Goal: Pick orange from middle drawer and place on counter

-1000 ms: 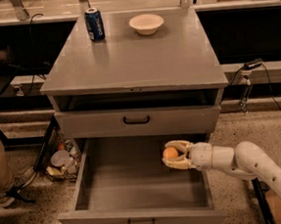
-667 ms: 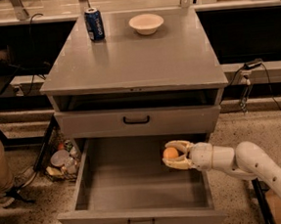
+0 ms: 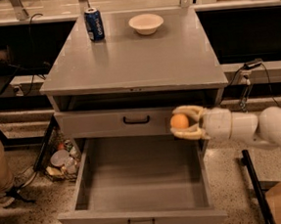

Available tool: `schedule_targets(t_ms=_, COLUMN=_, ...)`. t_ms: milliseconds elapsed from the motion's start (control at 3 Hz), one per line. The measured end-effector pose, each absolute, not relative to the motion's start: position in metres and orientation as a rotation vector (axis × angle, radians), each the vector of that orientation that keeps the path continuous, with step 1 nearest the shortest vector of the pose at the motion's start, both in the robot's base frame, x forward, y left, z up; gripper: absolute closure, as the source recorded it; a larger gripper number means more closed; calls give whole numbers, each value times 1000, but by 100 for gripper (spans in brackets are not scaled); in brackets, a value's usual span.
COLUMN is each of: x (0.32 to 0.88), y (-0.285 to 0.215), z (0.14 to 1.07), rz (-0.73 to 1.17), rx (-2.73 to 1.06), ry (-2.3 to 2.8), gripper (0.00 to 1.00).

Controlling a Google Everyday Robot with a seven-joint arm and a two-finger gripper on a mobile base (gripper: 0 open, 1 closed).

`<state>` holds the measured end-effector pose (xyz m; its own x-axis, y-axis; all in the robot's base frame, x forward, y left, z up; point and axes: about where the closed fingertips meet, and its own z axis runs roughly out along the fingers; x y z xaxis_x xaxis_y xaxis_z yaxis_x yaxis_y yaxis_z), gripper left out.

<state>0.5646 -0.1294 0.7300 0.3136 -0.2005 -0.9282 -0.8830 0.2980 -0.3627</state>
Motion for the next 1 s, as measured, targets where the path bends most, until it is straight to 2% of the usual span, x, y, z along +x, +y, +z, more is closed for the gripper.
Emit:
schedule_targets(t_ms=333, x=569, y=-133, z=805, rz=591, rx=-1287, ry=1060, gripper=100)
schedule_targets(t_ms=1000, x=572, y=-139, z=824, rz=577, rx=-1300, ry=1030, gripper=100)
